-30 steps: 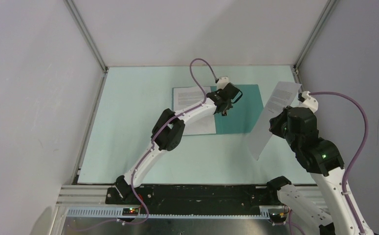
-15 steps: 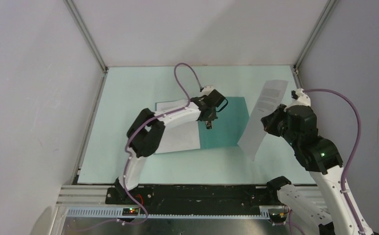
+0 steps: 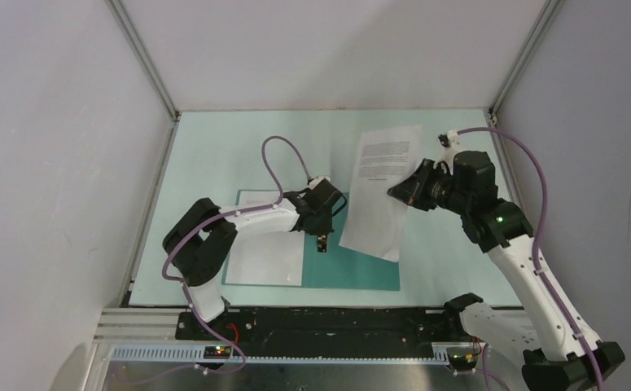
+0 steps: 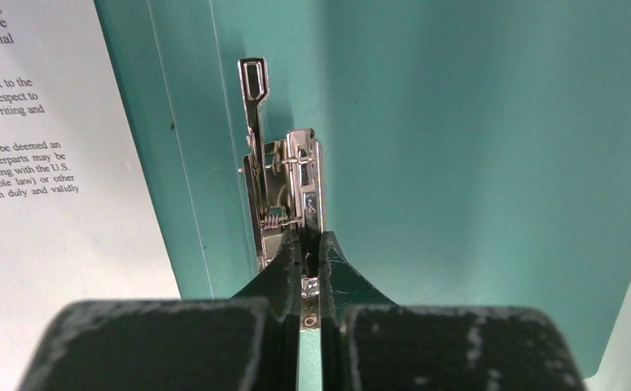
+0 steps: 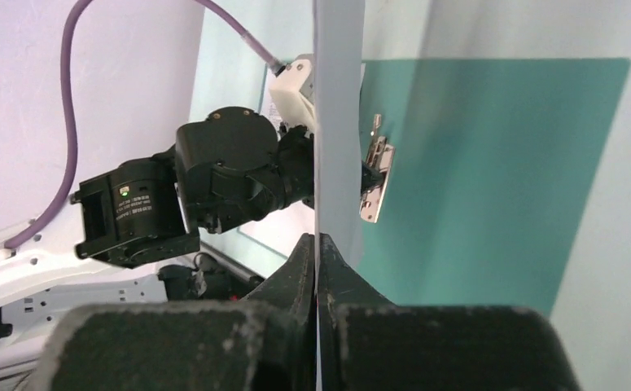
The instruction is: Put the files into the folder
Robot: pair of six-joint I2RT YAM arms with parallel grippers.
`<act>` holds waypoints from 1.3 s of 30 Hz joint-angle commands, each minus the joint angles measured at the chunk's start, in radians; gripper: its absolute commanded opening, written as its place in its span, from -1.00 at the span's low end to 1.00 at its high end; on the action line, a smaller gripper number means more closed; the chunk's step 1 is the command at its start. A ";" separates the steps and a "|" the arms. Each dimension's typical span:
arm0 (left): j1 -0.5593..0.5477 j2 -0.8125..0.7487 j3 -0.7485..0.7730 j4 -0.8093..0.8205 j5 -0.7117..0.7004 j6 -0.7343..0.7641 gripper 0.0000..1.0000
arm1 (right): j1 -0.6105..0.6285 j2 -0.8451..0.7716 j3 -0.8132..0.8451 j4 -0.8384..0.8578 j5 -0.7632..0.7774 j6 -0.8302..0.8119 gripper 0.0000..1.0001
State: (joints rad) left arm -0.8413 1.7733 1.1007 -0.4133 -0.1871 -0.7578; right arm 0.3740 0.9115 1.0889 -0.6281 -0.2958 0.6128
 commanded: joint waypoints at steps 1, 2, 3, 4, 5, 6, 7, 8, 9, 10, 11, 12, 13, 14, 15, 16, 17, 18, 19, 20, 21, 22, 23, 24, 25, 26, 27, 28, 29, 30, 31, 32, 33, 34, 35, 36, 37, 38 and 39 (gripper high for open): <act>0.003 -0.072 -0.028 0.076 0.056 0.026 -0.93 | -0.062 0.036 -0.106 0.147 -0.208 0.075 -1.00; 0.003 -0.079 -0.034 0.077 0.062 0.028 -0.87 | -0.077 0.053 -0.153 0.169 -0.224 0.086 -1.00; 0.003 -0.083 -0.037 0.076 0.067 0.034 -0.75 | -0.112 0.076 -0.181 0.178 -0.254 0.085 -1.00; 0.003 -0.091 -0.039 0.075 0.075 0.036 -0.60 | -0.147 0.091 -0.232 0.197 -0.289 0.083 -1.00; 0.004 -0.095 -0.042 0.075 0.079 0.038 -0.55 | -0.165 0.129 -0.259 0.204 -0.305 0.078 -1.00; 0.006 -0.103 -0.042 0.074 0.087 0.041 -0.45 | -0.193 0.151 -0.313 0.226 -0.329 0.076 -1.00; 0.006 -0.107 -0.040 0.074 0.091 0.043 -0.40 | -0.203 0.191 -0.336 0.235 -0.330 0.063 -1.00; 0.009 -0.111 -0.039 0.074 0.099 0.047 -0.30 | -0.212 0.214 -0.370 0.241 -0.317 0.056 -1.00; 0.009 -0.114 -0.035 0.074 0.106 0.050 -0.27 | -0.213 0.261 -0.382 0.244 -0.304 0.042 -1.00; 0.012 -0.116 -0.034 0.074 0.108 0.054 -0.19 | -0.213 0.282 -0.404 0.254 -0.293 0.038 -1.00; 0.012 -0.116 -0.030 0.074 0.116 0.057 -0.15 | -0.212 0.319 -0.412 0.258 -0.284 0.033 -1.00; 0.015 -0.116 -0.028 0.074 0.120 0.061 -0.09 | -0.206 0.334 -0.421 0.260 -0.258 0.029 -1.00; 0.016 -0.117 -0.025 0.073 0.126 0.063 -0.07 | -0.201 0.354 -0.423 0.259 -0.243 0.019 -1.00; 0.017 -0.120 -0.025 0.074 0.129 0.066 -0.04 | -0.190 0.358 -0.423 0.252 -0.210 0.013 -1.00; 0.019 -0.129 -0.024 0.073 0.136 0.067 -0.03 | -0.186 0.363 -0.423 0.245 -0.197 0.005 -1.00; 0.022 -0.136 -0.025 0.072 0.139 0.068 0.00 | -0.178 0.365 -0.423 0.241 -0.173 0.000 -1.00; 0.023 -0.151 -0.027 0.069 0.146 0.068 0.01 | -0.175 0.367 -0.423 0.235 -0.163 -0.008 -1.00; 0.028 -0.163 -0.029 0.064 0.147 0.067 0.03 | -0.172 0.370 -0.422 0.231 -0.143 -0.012 -1.00; 0.032 -0.189 -0.035 0.061 0.147 0.065 0.04 | -0.166 0.373 -0.423 0.229 -0.132 -0.022 -1.00; 0.043 -0.204 -0.040 0.052 0.146 0.059 0.06 | -0.161 0.377 -0.422 0.228 -0.111 -0.031 -1.00; 0.052 -0.233 -0.052 0.046 0.140 0.054 0.07 | -0.148 0.379 -0.422 0.227 -0.086 -0.035 -1.00; 0.076 -0.247 -0.061 0.037 0.137 0.040 0.09 | -0.141 0.383 -0.422 0.230 -0.079 -0.042 -1.00; 0.090 -0.276 -0.085 0.033 0.136 0.031 0.09 | -0.121 0.385 -0.422 0.242 -0.068 -0.046 -1.00; 0.126 -0.286 -0.098 0.027 0.135 0.011 0.09 | -0.109 0.388 -0.421 0.250 -0.056 -0.051 -1.00; 0.144 -0.303 -0.128 0.026 0.140 0.001 0.08 | -0.080 0.390 -0.415 0.258 -0.025 -0.054 -1.00; 0.180 -0.307 -0.154 0.025 0.150 -0.013 0.06 | -0.065 0.399 -0.409 0.261 -0.009 -0.062 -1.00; 0.196 -0.304 -0.163 0.025 0.160 -0.018 -0.01 | -0.034 0.405 -0.393 0.261 0.026 -0.065 -1.00; 0.222 -0.298 -0.172 0.025 0.170 -0.019 -0.05 | -0.018 0.417 -0.384 0.260 0.042 -0.071 -1.00; 0.231 -0.288 -0.186 0.026 0.204 -0.022 -0.14 | 0.010 0.422 -0.368 0.261 0.070 -0.076 -1.00; 0.241 -0.280 -0.194 0.027 0.217 -0.022 -0.19 | 0.022 0.429 -0.361 0.263 0.082 -0.082 -1.00; 0.244 -0.260 -0.196 0.027 0.223 -0.022 -0.31 | 0.042 0.431 -0.350 0.265 0.101 -0.084 -1.00; 0.244 -0.249 -0.201 0.027 0.232 -0.022 -0.38 | 0.049 0.434 -0.345 0.266 0.110 -0.088 -1.00; 0.246 -0.226 -0.203 0.028 0.236 -0.025 -0.53 | 0.062 0.436 -0.335 0.268 0.127 -0.090 -1.00; 0.245 -0.205 -0.205 0.033 0.242 -0.025 -0.60 | 0.070 0.440 -0.328 0.266 0.137 -0.095 -1.00; 0.246 -0.194 -0.207 0.035 0.245 -0.027 -0.76 | 0.074 0.441 -0.324 0.263 0.160 -0.097 -1.00; 0.245 -0.174 -0.207 0.035 0.246 -0.027 -0.82 | 0.078 0.441 -0.316 0.252 0.172 -0.101 -1.00; 0.246 -0.165 -0.208 0.036 0.247 -0.028 -0.92 | 0.081 0.440 -0.310 0.246 0.194 -0.104 -1.00; 0.245 -0.148 -0.209 0.035 0.246 -0.028 -0.96 | 0.085 0.438 -0.303 0.239 0.201 -0.112 -1.00; 0.245 -0.141 -0.210 0.035 0.246 -0.028 -0.99 | 0.085 0.433 -0.302 0.240 0.205 -0.116 -1.00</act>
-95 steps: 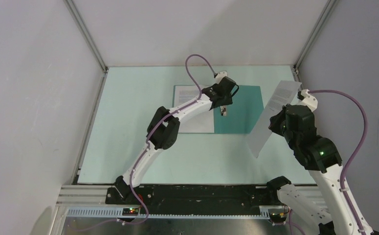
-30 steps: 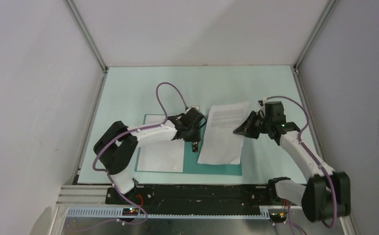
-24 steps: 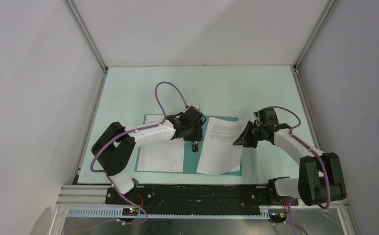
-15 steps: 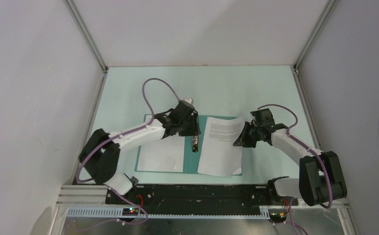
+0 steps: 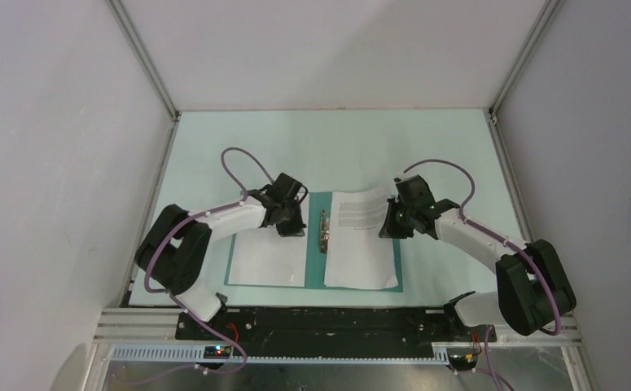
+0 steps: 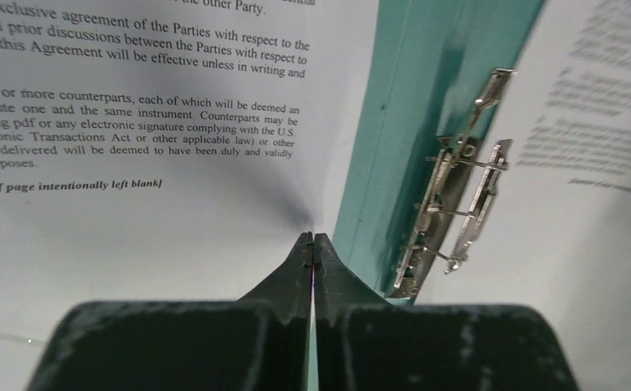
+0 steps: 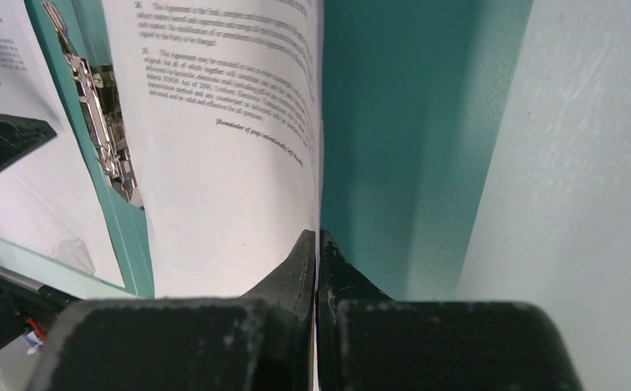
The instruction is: Put the files into the folder
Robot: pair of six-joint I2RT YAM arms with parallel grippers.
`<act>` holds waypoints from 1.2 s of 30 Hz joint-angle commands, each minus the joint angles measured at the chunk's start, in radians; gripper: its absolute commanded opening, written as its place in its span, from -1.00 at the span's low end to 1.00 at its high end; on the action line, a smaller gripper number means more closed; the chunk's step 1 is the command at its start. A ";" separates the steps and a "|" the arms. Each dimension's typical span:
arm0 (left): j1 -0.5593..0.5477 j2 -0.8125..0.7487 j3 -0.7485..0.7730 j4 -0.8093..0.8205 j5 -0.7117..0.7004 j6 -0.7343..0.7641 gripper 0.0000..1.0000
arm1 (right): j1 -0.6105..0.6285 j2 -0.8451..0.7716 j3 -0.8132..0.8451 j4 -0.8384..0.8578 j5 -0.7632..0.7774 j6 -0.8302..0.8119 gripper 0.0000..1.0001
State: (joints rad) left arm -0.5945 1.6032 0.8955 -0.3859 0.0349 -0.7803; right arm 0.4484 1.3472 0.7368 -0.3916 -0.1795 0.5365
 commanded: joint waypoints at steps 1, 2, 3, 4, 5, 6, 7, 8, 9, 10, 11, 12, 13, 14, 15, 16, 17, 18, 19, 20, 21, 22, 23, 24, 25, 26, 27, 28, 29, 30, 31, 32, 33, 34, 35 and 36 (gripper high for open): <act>-0.002 0.041 -0.005 0.008 0.024 -0.006 -1.00 | 0.011 -0.004 0.051 0.011 0.077 -0.047 -1.00; -0.002 0.046 -0.005 0.008 0.024 -0.007 -1.00 | 0.009 0.001 0.051 0.016 0.067 -0.049 -1.00; -0.002 0.054 -0.008 0.007 0.022 -0.008 -1.00 | 0.006 0.007 0.055 0.025 0.044 -0.046 -1.00; -0.002 0.059 -0.008 0.008 0.025 -0.008 -1.00 | 0.007 0.023 0.060 0.026 0.037 -0.039 -1.00; -0.001 0.065 -0.007 0.008 0.027 -0.008 -1.00 | 0.008 0.032 0.072 0.027 0.023 -0.036 -1.00; -0.002 0.068 -0.006 0.008 0.031 -0.006 -1.00 | 0.009 0.051 0.078 0.028 0.017 -0.033 -1.00; -0.001 0.071 -0.005 0.007 0.033 -0.004 -1.00 | 0.012 0.058 0.087 0.036 0.009 -0.033 -1.00; -0.001 0.071 -0.004 0.007 0.036 -0.001 -1.00 | 0.014 0.070 0.092 0.040 0.007 -0.035 -1.00; 0.000 0.075 -0.002 0.008 0.036 0.001 -1.00 | 0.020 0.074 0.101 0.045 0.005 -0.037 -1.00; 0.000 0.076 -0.001 0.007 0.039 0.005 -1.00 | 0.020 0.084 0.107 0.043 0.005 -0.041 -1.00; -0.001 0.078 0.000 0.006 0.040 0.007 -1.00 | 0.023 0.089 0.120 0.035 0.015 -0.044 -1.00; -0.001 0.080 -0.001 0.007 0.042 0.009 -1.00 | 0.026 0.096 0.126 0.029 0.021 -0.048 -1.00; -0.001 0.084 -0.001 0.006 0.042 0.010 -1.00 | 0.026 0.101 0.136 0.022 0.028 -0.050 -1.00; -0.001 0.088 -0.002 0.006 0.043 0.010 -1.00 | 0.027 0.101 0.143 0.015 0.031 -0.053 -1.00; 0.000 0.089 -0.003 0.006 0.044 0.011 -1.00 | 0.027 0.100 0.145 0.014 0.039 -0.051 -1.00; 0.000 0.089 -0.005 0.007 0.043 0.010 -1.00 | 0.026 0.100 0.152 -0.001 0.048 -0.052 -1.00; -0.001 0.090 -0.005 0.006 0.044 0.010 -1.00 | 0.024 0.099 0.159 -0.015 0.076 -0.052 -1.00; -0.001 0.088 -0.006 0.006 0.042 0.011 -1.00 | 0.014 0.099 0.171 -0.047 0.093 -0.051 -1.00; -0.001 0.088 -0.007 0.007 0.042 0.012 -1.00 | 0.005 0.094 0.173 -0.060 0.115 -0.045 -1.00; 0.000 0.086 -0.006 0.007 0.043 0.012 -1.00 | -0.022 0.091 0.175 -0.077 0.116 -0.041 -1.00; 0.001 0.086 -0.006 0.007 0.043 0.013 -1.00 | -0.037 0.085 0.175 -0.083 0.102 -0.031 -1.00; 0.002 0.087 -0.007 0.006 0.043 0.014 -1.00 | -0.066 0.081 0.174 -0.085 0.084 -0.026 -1.00; 0.002 0.087 -0.006 0.006 0.044 0.015 -1.00 | -0.077 0.075 0.173 -0.085 0.079 -0.012 -1.00; 0.001 0.087 -0.006 0.006 0.044 0.016 -1.00 | -0.093 0.073 0.173 -0.080 0.070 -0.005 -1.00; 0.002 0.088 -0.005 0.006 0.045 0.016 -1.00 | -0.106 0.075 0.173 -0.076 0.065 0.014 -1.00; 0.002 0.089 -0.004 0.007 0.045 0.016 -1.00 | -0.112 0.077 0.173 -0.065 0.050 0.025 -1.00; 0.001 0.089 -0.004 0.006 0.045 0.016 -1.00 | -0.125 0.087 0.173 -0.061 0.044 0.050 -1.00; 0.001 0.089 -0.004 0.007 0.046 0.016 -1.00 | -0.130 0.099 0.173 -0.052 0.037 0.062 -1.00; 0.000 0.089 -0.004 0.006 0.046 0.016 -1.00 | -0.140 0.104 0.171 -0.048 0.035 0.084 -1.00; 0.001 0.089 -0.003 0.006 0.046 0.016 -1.00 | -0.145 0.114 0.172 -0.040 0.032 0.095 -1.00; 0.000 0.090 -0.001 0.006 0.046 0.016 -1.00 | -0.149 0.118 0.172 -0.035 0.030 0.116 -1.00; 0.001 0.090 0.000 0.007 0.047 0.016 -1.00 | -0.150 0.126 0.172 -0.031 0.028 0.126 -1.00; 0.001 0.091 0.001 0.006 0.050 0.016 -1.00 | -0.153 0.128 0.168 -0.028 0.030 0.145 -1.00; 0.001 0.092 0.001 0.006 0.050 0.016 -1.00 | -0.154 0.130 0.164 -0.026 0.042 0.153 -1.00; 0.001 0.093 0.000 0.006 0.051 0.016 -1.00 | -0.164 0.129 0.156 -0.023 0.048 0.168 -1.00; 0.000 0.093 0.000 0.006 0.050 0.016 -1.00 | -0.172 0.122 0.150 -0.021 0.057 0.182 -1.00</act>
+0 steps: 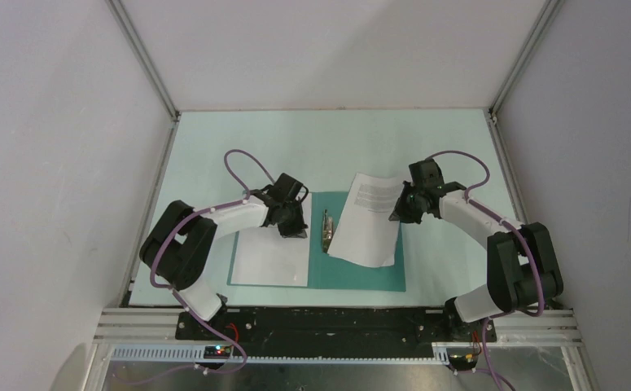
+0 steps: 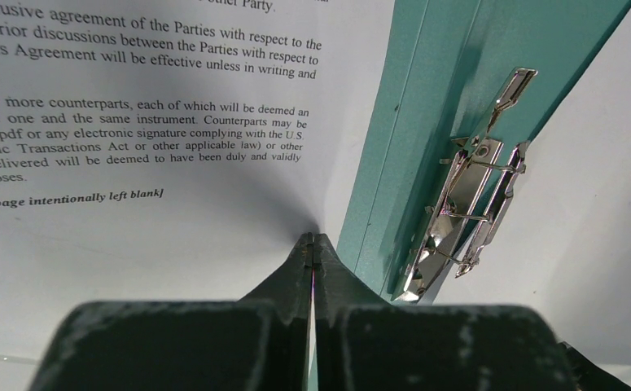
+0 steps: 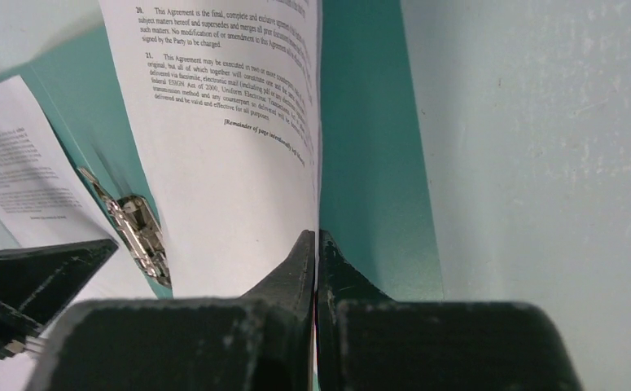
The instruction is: Put the files into the folder
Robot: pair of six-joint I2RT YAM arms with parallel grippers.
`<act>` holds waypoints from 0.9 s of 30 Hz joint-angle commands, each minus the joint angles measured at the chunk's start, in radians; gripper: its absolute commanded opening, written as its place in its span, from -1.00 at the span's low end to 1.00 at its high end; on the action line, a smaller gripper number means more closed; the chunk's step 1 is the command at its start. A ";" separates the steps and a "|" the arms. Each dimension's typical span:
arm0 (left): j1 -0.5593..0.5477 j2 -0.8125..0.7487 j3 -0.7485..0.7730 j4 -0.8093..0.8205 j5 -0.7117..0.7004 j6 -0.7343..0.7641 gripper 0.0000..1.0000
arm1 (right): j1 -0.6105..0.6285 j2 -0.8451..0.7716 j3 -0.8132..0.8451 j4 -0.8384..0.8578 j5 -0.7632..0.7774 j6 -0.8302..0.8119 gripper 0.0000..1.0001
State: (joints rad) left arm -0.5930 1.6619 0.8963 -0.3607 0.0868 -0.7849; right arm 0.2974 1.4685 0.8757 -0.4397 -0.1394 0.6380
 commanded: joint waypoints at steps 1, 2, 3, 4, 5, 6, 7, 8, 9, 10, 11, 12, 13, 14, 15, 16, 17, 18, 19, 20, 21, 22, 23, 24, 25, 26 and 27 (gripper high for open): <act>0.000 0.035 0.000 -0.020 -0.001 0.021 -1.00 | -0.051 -0.004 -0.005 0.037 0.018 0.086 -1.00; 0.000 0.035 -0.001 -0.020 -0.001 0.021 -1.00 | -0.068 -0.020 -0.013 0.043 0.012 0.099 -1.00; 0.001 0.034 -0.001 -0.019 -0.001 0.021 -1.00 | -0.101 -0.027 -0.031 0.058 0.006 0.107 -1.00; 0.000 0.034 -0.002 -0.018 -0.001 0.022 -1.00 | -0.119 -0.043 -0.037 0.068 -0.012 0.121 -1.00; 0.000 0.033 -0.002 -0.019 -0.001 0.022 -1.00 | -0.147 -0.049 -0.048 0.085 -0.031 0.128 -1.00; -0.001 0.033 -0.003 -0.020 0.000 0.022 -1.00 | -0.158 -0.056 -0.051 0.091 -0.038 0.145 -1.00; 0.000 0.033 -0.003 -0.020 0.000 0.022 -1.00 | -0.171 -0.061 -0.054 0.102 -0.044 0.152 -1.00; 0.000 0.033 -0.003 -0.019 0.000 0.022 -1.00 | -0.176 -0.062 -0.055 0.109 -0.045 0.170 -1.00; 0.000 0.034 -0.002 -0.018 0.001 0.022 -1.00 | -0.177 -0.062 -0.058 0.125 -0.048 0.180 -1.00; 0.000 0.034 -0.002 -0.019 0.000 0.022 -1.00 | -0.175 -0.061 -0.060 0.134 -0.050 0.202 -1.00; 0.000 0.034 -0.001 -0.019 0.001 0.022 -1.00 | -0.172 -0.055 -0.062 0.152 -0.052 0.212 -1.00; 0.000 0.035 -0.001 -0.020 0.002 0.022 -1.00 | -0.165 -0.051 -0.063 0.159 -0.051 0.233 -1.00; 0.000 0.035 0.001 -0.019 0.002 0.022 -1.00 | -0.160 -0.043 -0.065 0.173 -0.048 0.244 -1.00; 0.000 0.034 0.000 -0.018 0.003 0.022 -1.00 | -0.150 -0.038 -0.071 0.182 -0.047 0.266 -1.00; 0.000 0.034 0.000 -0.018 0.002 0.022 -1.00 | -0.143 -0.031 -0.074 0.197 -0.044 0.277 -1.00; 0.001 0.033 0.000 -0.018 0.003 0.022 -1.00 | -0.130 -0.029 -0.082 0.206 -0.038 0.299 -1.00; 0.000 0.033 0.000 -0.018 0.004 0.022 -1.00 | -0.122 -0.029 -0.088 0.210 -0.020 0.321 -1.00; 0.000 0.034 -0.001 -0.019 0.005 0.022 -1.00 | -0.112 -0.032 -0.104 0.219 -0.007 0.334 -1.00; 0.000 0.033 -0.001 -0.018 0.005 0.022 -1.00 | -0.111 -0.041 -0.116 0.228 0.015 0.364 -1.00; 0.000 0.033 -0.001 -0.018 0.004 0.022 -1.00 | -0.111 -0.047 -0.140 0.248 0.022 0.380 -1.00; 0.000 0.033 -0.001 -0.018 0.005 0.023 -1.00 | -0.112 -0.054 -0.151 0.256 0.032 0.408 -1.00; -0.001 0.033 -0.001 -0.019 0.005 0.023 -1.00 | -0.113 -0.059 -0.165 0.263 0.042 0.418 -1.00; 0.001 0.033 -0.001 -0.018 0.005 0.023 -1.00 | -0.112 -0.062 -0.170 0.266 0.048 0.437 -1.00; 0.000 0.035 -0.001 -0.019 0.004 0.023 -1.00 | -0.113 -0.069 -0.181 0.269 0.061 0.445 -1.00; 0.000 0.035 -0.001 -0.020 0.006 0.024 -1.00 | -0.117 -0.074 -0.193 0.270 0.069 0.463 -1.00; 0.000 0.034 -0.002 -0.020 0.006 0.024 -1.00 | -0.123 -0.089 -0.199 0.274 0.082 0.471 -1.00; 0.000 0.033 -0.002 -0.019 0.006 0.024 -1.00 | -0.138 -0.096 -0.211 0.275 0.088 0.484 -1.00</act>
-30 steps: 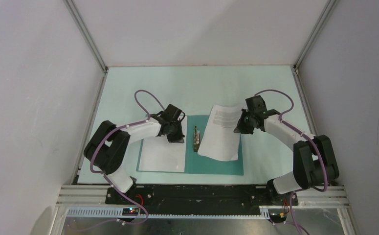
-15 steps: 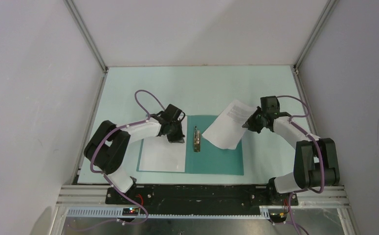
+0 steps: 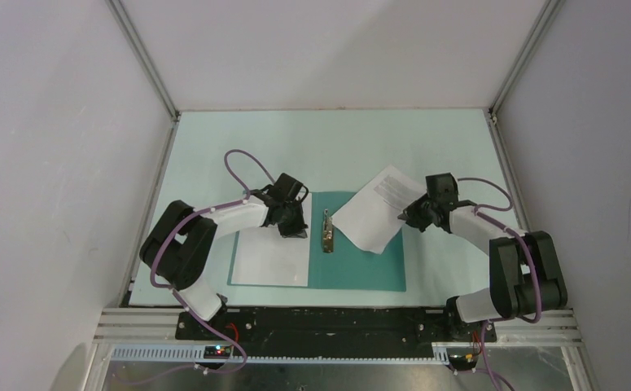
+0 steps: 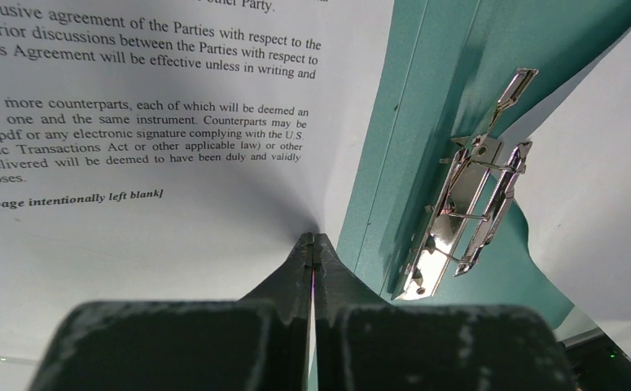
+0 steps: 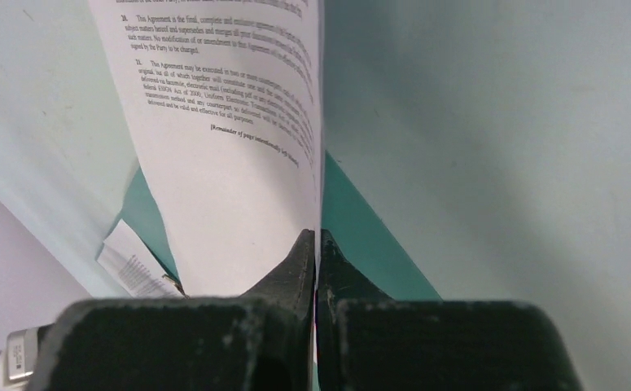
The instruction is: Put the files into the folder
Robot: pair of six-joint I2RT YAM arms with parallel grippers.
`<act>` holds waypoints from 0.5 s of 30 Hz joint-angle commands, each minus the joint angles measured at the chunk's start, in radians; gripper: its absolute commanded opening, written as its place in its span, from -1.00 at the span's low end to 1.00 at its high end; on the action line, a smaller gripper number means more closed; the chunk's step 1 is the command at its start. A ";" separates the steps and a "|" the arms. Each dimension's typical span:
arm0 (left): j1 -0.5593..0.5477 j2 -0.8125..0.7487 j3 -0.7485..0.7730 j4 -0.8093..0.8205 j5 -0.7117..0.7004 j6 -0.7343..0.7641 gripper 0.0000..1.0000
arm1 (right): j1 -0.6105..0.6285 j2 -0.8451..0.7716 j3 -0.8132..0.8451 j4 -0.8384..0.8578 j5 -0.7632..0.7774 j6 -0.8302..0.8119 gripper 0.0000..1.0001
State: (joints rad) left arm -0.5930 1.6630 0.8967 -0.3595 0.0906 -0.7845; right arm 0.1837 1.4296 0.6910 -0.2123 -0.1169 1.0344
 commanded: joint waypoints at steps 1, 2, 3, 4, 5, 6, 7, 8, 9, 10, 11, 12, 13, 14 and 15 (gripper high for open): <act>-0.001 0.032 -0.004 -0.020 0.002 0.024 -1.00 | -0.033 -0.075 -0.033 0.052 0.070 0.094 -1.00; 0.000 0.032 -0.004 -0.020 0.001 0.024 -1.00 | -0.051 -0.082 -0.038 0.053 0.071 0.103 -1.00; 0.001 0.033 -0.005 -0.020 0.000 0.024 -1.00 | -0.059 -0.096 -0.039 0.053 0.072 0.111 -1.00; 0.000 0.035 -0.006 -0.019 0.001 0.024 -1.00 | -0.071 -0.107 -0.039 0.055 0.072 0.116 -1.00; 0.000 0.035 -0.005 -0.020 0.002 0.024 -1.00 | -0.074 -0.115 -0.038 0.059 0.073 0.125 -1.00; -0.001 0.037 -0.004 -0.020 0.002 0.024 -1.00 | -0.077 -0.120 -0.038 0.063 0.075 0.131 -1.00; -0.001 0.038 -0.005 -0.019 0.002 0.024 -1.00 | -0.075 -0.125 -0.038 0.067 0.083 0.139 -1.00; -0.001 0.039 -0.005 -0.019 0.003 0.024 -1.00 | -0.073 -0.123 -0.038 0.074 0.084 0.144 -1.00; 0.000 0.038 -0.004 -0.019 0.003 0.024 -1.00 | -0.066 -0.121 -0.038 0.078 0.082 0.153 -1.00; 0.000 0.037 -0.003 -0.019 0.004 0.024 -1.00 | -0.062 -0.112 -0.038 0.089 0.076 0.154 -1.00; -0.001 0.039 -0.003 -0.020 0.004 0.024 -1.00 | -0.049 -0.107 -0.038 0.093 0.073 0.156 -1.00; -0.001 0.038 -0.003 -0.020 0.003 0.025 -1.00 | -0.041 -0.096 -0.038 0.096 0.076 0.157 -1.00; 0.000 0.038 -0.003 -0.019 0.003 0.025 -1.00 | -0.021 -0.093 -0.039 0.093 0.081 0.158 -1.00; 0.000 0.038 -0.003 -0.020 0.004 0.025 -1.00 | -0.009 -0.088 -0.039 0.083 0.095 0.159 -1.00; 0.000 0.039 -0.003 -0.019 0.004 0.025 -1.00 | 0.016 -0.084 -0.040 0.077 0.104 0.166 -1.00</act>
State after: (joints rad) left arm -0.5930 1.6646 0.8967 -0.3561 0.0944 -0.7841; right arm 0.1417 1.3300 0.6495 -0.1524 -0.0597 1.1679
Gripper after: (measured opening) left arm 0.003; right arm 0.009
